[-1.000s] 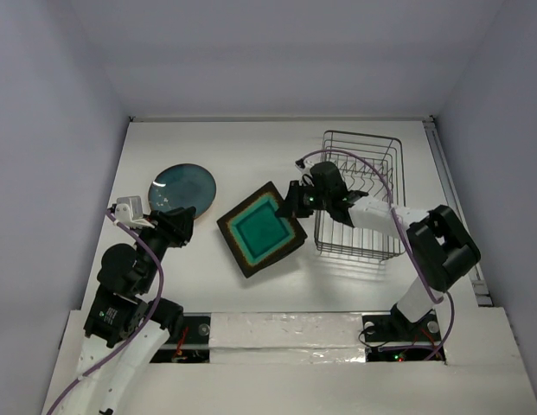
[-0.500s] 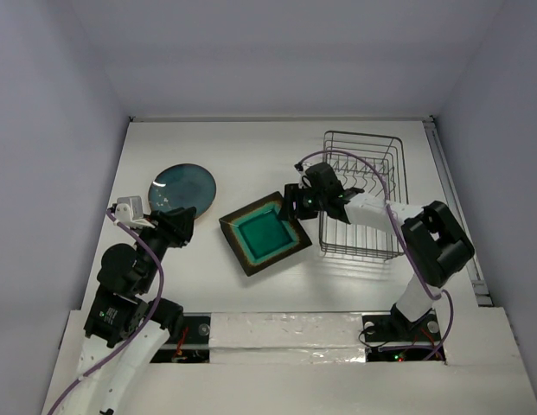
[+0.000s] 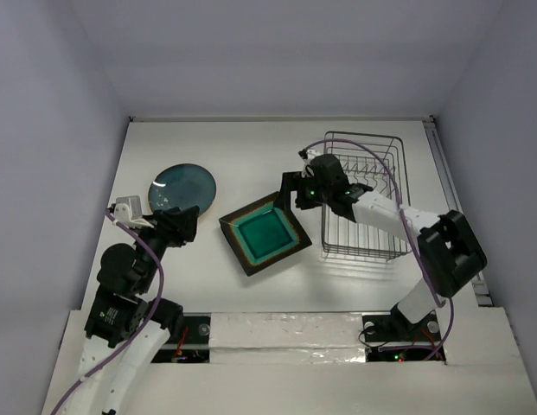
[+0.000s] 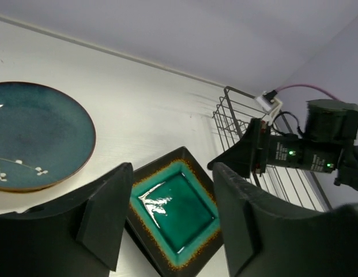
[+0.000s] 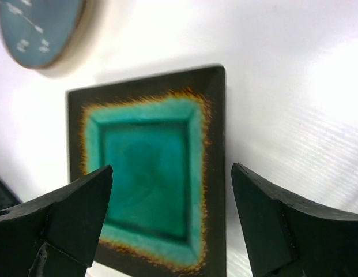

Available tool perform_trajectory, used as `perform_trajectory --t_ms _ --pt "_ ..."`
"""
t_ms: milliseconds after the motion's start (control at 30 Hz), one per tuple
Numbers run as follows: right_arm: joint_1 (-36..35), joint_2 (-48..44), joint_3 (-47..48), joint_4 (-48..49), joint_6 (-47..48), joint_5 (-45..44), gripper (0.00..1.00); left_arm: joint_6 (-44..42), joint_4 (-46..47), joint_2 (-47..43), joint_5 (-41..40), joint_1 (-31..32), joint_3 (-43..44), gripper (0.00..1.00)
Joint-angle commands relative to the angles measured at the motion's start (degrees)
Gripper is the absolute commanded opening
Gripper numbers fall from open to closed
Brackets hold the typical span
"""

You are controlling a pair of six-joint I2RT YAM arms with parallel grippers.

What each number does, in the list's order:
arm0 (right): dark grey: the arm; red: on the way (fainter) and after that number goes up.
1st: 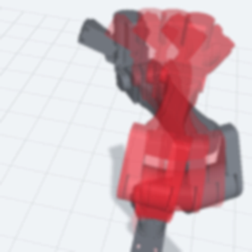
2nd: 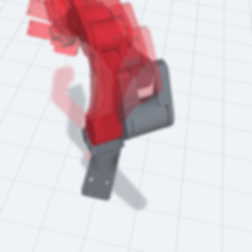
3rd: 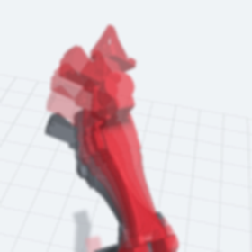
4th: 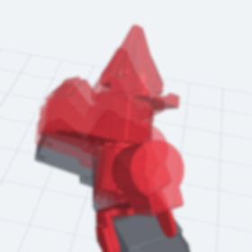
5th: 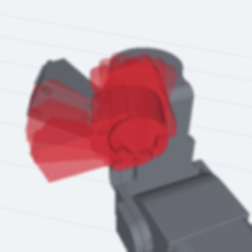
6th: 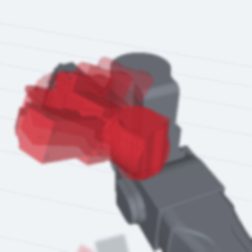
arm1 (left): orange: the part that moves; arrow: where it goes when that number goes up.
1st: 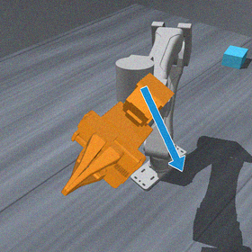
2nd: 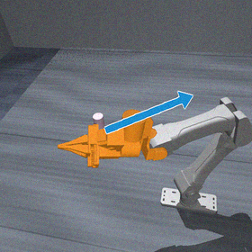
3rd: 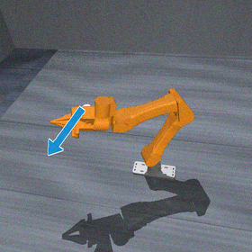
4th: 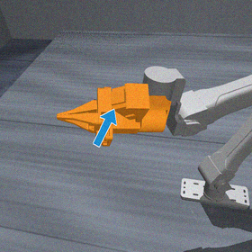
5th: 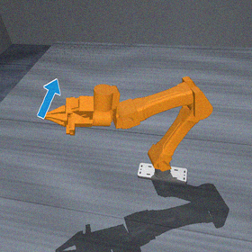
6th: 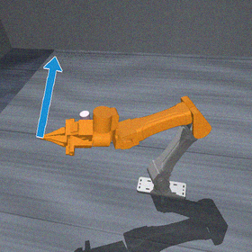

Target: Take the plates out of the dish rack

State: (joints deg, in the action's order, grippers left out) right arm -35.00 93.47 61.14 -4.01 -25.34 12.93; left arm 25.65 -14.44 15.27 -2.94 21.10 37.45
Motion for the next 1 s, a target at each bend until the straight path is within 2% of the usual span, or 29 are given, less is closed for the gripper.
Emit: perform_trajectory --t_ms 0,33,100,133,167,233,267,300,333,367,400,500,533,567,600,667,700,767,800,833,967 --pt "-0.7 -5.0 3.0 6.1 -0.9 -1.9 0.89 0.0 2.2 0.2 0.7 -1.1 1.5 0.59" --pt "-1.2 -5.8 2.8 7.7 -1.1 -2.2 0.90 0.0 2.1 0.1 0.7 -1.1 1.6 0.63" --pt "-1.2 -9.5 2.2 9.4 -1.6 -3.7 0.90 -0.1 2.1 -0.4 0.8 -1.1 1.6 0.78" --pt "-1.2 -11.0 1.8 10.9 -1.7 -4.1 0.90 -0.1 2.3 -0.5 0.9 -1.1 1.7 0.91" --pt "-1.2 -12.6 1.5 11.6 -1.6 -5.0 0.89 -0.3 2.3 -0.5 1.1 -1.1 1.7 0.98" --pt "-1.2 -17.6 1.1 12.9 -1.2 -5.5 0.81 -0.4 2.6 -0.4 1.4 -1.1 2.0 0.99" --pt "-1.2 -19.4 0.9 13.0 -0.6 -5.7 0.73 -0.5 2.6 -0.2 1.4 -1.1 2.4 0.99" --pt "-1.2 -21.2 0.7 13.1 -0.1 -5.9 0.53 -0.5 2.6 0.1 1.3 -1.1 2.7 0.99" --pt "-1.2 -25.3 0.6 12.8 0.4 -6.2 0.10 -0.6 2.5 0.8 1.1 -1.1 3.2 0.99" --pt "-1.2 -29.9 0.2 11.8 1.7 -7.9 0.00 -0.6 2.0 1.9 0.5 -1.1 4.8 0.99" --pt "-1.2 -29.9 -0.1 11.8 2.5 -8.8 0.00 -0.5 2.0 2.5 0.2 -1.1 5.8 0.99" --pt "-1.2 -40.6 -1.8 9.7 5.7 -12.6 0.00 -1.1 2.1 5.3 1.4 -1.1 10.3 0.99" --pt "-1.2 -43.3 -2.3 8.1 6.3 -14.8 0.02 -1.3 2.3 6.0 1.8 -1.1 11.5 0.99" --pt "-1.2 -47.9 -2.5 7.3 6.9 -17.6 0.13 -1.5 2.6 6.4 2.0 -1.1 12.4 0.99" --pt "-1.2 -49.9 -3.1 6.4 7.1 -19.2 0.34 -1.7 2.9 7.2 2.6 -1.1 13.5 0.99" --pt "-1.2 -54.6 -3.5 4.1 7.4 -24.3 0.54 -1.7 4.5 7.6 2.7 -1.1 13.8 0.99" --pt "-1.2 -55.8 -4.2 2.2 7.3 -26.3 0.72 -1.7 5.7 7.6 2.6 -1.1 13.3 0.99" --pt "-1.2 -57.7 -5.3 0.6 6.9 -31.4 0.84 -1.5 6.5 7.7 2.7 -1.1 12.6 0.99" --pt "-1.2 -59.0 -6.0 0.2 6.5 -32.8 0.94 -1.5 6.8 7.8 4.9 -1.1 12.1 0.99" --pt "-1.2 -59.7 -7.6 0.2 6.3 -34.1 0.99 -1.5 7.9 7.8 5.8 -1.1 11.8 0.99" --pt "-1.2 -61.2 -10.3 0.6 4.9 -36.8 1.00 -1.0 8.6 8.5 6.5 -1.1 10.6 0.99"
